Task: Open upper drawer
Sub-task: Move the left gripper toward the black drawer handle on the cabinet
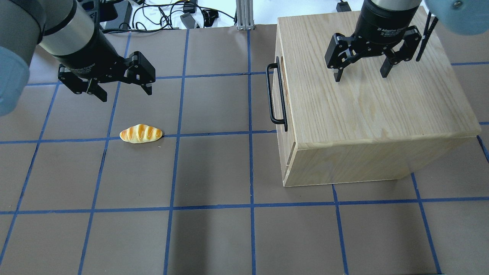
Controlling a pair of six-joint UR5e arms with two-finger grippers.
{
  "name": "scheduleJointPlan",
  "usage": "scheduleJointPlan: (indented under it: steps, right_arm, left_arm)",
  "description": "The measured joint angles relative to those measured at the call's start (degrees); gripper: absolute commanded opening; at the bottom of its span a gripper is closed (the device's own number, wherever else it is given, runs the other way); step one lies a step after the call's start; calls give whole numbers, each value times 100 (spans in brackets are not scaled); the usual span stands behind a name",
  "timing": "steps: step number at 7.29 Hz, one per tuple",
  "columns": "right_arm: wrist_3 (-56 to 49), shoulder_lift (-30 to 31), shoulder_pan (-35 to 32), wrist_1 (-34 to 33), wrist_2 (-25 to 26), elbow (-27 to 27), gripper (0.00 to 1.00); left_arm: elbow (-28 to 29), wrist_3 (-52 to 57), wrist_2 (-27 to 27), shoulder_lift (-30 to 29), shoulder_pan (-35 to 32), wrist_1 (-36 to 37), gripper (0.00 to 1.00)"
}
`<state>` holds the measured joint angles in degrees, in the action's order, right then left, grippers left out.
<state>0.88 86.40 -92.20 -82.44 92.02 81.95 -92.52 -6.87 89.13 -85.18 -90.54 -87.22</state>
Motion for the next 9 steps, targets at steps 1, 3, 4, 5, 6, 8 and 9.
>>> scheduleJointPlan:
  steps: [1, 3, 4, 5, 6, 8, 9]
  right_arm:
    - [0, 0, 0, 0, 0, 0, 100]
    - [0, 0, 0, 0, 0, -2, 100]
    - [0, 0, 0, 0, 0, -1, 100]
    - [0, 0, 0, 0, 0, 0, 100]
    - [0, 0, 0, 0, 0, 1, 100]
    - [0, 0, 0, 0, 0, 1, 100]
    - [0, 0, 0, 0, 0, 3, 100]
  left_arm:
    - [-1, -4, -26, -15, -15, -2, 100]
    - [-8, -49, -76, -165, -130, 0, 100]
    - [21, -76, -123, -286, -315, 48, 100]
    - [122, -111, -188, -472, -589, 118, 100]
    - [270, -231, -279, -707, -878, 209, 100]
    - [485, -715, -621, -1167, -1308, 692, 100]
    - [512, -958, -857, -1390, -1393, 1085, 100]
